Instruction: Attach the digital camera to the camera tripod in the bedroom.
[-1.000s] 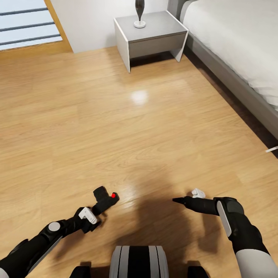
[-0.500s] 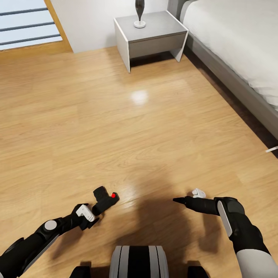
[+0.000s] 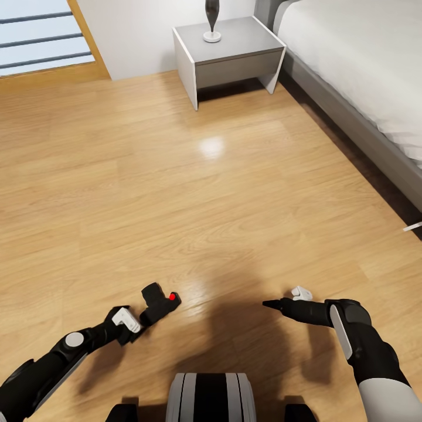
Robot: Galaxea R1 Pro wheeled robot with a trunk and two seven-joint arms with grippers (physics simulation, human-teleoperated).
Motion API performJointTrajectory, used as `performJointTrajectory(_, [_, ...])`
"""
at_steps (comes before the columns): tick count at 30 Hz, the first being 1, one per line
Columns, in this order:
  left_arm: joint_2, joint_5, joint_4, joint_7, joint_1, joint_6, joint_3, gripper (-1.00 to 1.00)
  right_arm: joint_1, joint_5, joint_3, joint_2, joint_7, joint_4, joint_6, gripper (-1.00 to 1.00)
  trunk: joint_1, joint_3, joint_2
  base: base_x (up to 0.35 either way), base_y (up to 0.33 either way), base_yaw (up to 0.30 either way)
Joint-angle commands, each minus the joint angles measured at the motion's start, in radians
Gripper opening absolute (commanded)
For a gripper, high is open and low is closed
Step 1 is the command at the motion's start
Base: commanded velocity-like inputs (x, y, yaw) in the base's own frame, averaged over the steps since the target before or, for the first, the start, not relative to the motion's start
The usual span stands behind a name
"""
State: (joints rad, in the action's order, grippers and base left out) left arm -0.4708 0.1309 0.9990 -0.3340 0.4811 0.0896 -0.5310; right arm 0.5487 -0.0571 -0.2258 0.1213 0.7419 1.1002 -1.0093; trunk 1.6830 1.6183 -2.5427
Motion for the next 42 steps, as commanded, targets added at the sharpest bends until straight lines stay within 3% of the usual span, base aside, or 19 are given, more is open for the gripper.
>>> performJointTrajectory(1, [0.000, 0.005, 0.001, -0.001, 0.001, 0.009, 0.004, 1.00, 0.000, -0.006, -0.001, 0.000, -0.001, 0.001, -0.008, 1.00, 0.000, 0.001, 0.000, 0.000, 0.000, 0.000])
performJointTrajectory(13, [0.006, -0.062, -0.070, 0.000, 0.002, -0.003, 0.011, 1.00, 0.000, -0.009, -0.001, 0.000, -0.001, 0.000, -0.008, 1.00, 0.000, 0.001, 0.000, 0.000, 0.000, 0.000])
performJointTrajectory(20, [0.017, -0.094, -0.112, -0.001, 0.002, -0.088, 0.011, 1.00, 0.000, -0.006, -0.001, 0.000, -0.001, 0.001, -0.008, 1.00, 0.000, 0.001, 0.000, 0.000, 0.000, 0.000])
performJointTrajectory(25, [0.019, -0.103, -0.132, -0.002, 0.002, -0.128, 0.011, 1.00, 0.000, -0.001, -0.001, 0.000, -0.001, 0.000, -0.007, 1.00, 0.000, 0.001, 0.000, 0.000, 0.000, 0.000])
performJointTrajectory(39, [0.025, -0.104, -0.142, -0.003, 0.002, -0.148, 0.012, 1.00, 0.000, 0.002, 0.000, -0.002, -0.001, 0.000, -0.006, 1.00, 0.000, 0.001, 0.000, 0.000, 0.000, 0.000])
performJointTrajectory(41, [0.030, -0.098, -0.160, -0.003, 0.002, -0.171, 0.013, 1.00, 0.000, 0.002, 0.000, -0.002, -0.001, 0.000, -0.006, 1.00, 0.000, 0.001, 0.000, 0.000, 0.000, 0.000])
performJointTrajectory(42, [0.036, -0.095, -0.191, -0.003, 0.002, -0.220, 0.014, 1.00, 0.000, 0.002, 0.000, -0.002, -0.001, 0.000, -0.006, 1.00, 0.000, 0.001, 0.000, 0.000, 0.000, 0.000])
